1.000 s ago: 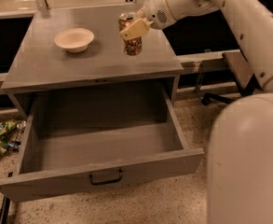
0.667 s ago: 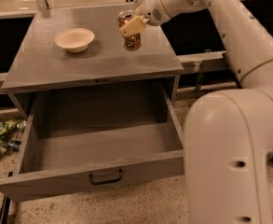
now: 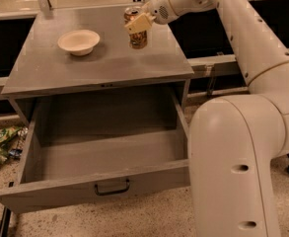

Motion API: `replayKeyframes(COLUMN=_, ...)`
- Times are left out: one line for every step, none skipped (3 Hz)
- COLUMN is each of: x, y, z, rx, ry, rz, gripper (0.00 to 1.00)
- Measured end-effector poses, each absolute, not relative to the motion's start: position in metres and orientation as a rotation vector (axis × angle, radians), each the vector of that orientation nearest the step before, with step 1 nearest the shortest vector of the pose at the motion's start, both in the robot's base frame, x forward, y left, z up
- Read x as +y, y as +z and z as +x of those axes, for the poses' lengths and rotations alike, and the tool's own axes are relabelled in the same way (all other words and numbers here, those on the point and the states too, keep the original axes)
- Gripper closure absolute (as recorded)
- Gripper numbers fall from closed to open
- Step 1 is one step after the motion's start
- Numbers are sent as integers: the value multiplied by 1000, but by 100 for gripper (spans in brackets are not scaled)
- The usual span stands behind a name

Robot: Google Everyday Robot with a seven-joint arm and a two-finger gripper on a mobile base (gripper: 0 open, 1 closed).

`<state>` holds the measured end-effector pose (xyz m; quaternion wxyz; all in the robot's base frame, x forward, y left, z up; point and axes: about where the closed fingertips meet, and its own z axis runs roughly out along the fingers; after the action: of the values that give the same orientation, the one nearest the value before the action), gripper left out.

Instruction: Pick orange can from top drawer and place on counter

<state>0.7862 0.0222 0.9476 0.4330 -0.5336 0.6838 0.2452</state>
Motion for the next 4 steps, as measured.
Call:
replayKeyframes(x=40, y=940, z=793, rx=1725, ry=675, rz=-1232, gripper=100)
replayKeyframes(x=65, y=935, z=797, rx=1727, ry=689, rz=-1168, gripper=100)
replayKeyframes(x=78, y=933, z=807, rx=1719, ry=626, rz=-1112, gripper=100)
replayKeyframes(x=81, y=924, z=816, rx=1732, ry=594, rz=-1066, gripper=100)
